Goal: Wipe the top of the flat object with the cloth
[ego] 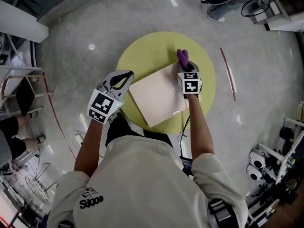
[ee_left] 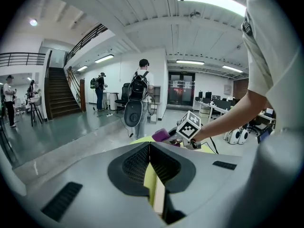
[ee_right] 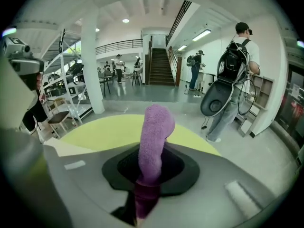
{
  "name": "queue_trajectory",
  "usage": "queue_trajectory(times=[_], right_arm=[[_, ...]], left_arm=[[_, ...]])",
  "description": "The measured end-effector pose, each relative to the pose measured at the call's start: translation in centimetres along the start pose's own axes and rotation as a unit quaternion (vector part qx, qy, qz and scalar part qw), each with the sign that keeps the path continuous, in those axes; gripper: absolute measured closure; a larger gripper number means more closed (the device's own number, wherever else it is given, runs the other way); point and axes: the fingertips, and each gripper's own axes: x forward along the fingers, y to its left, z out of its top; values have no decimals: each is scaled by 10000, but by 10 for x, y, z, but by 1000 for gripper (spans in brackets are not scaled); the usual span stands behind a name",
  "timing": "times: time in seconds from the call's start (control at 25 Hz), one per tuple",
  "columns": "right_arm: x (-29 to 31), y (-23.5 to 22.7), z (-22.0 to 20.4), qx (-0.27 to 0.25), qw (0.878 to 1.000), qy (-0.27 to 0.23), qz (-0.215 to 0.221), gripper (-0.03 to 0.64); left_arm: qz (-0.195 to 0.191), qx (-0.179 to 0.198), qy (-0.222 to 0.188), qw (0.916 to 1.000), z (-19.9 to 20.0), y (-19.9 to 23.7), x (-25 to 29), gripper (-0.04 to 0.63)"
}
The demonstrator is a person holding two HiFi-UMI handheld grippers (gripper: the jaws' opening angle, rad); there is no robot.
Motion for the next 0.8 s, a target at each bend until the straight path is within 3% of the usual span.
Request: queue_trajectory(times=[0.48, 0.68, 0.8], right_arm=[[-10, 89, -3, -904, 9910, -226, 959, 541], [-23, 144, -14, -1401, 9773, -223, 1576, 540], [-31, 181, -19, -2015, 9606, -271, 1896, 541]], left_arm=[[258, -222, -18, 9994, -11, 7, -8, 589], [510, -348, 5, 9981, -21, 16, -20, 589], [710, -433, -1, 9965, -28, 27, -32, 589]])
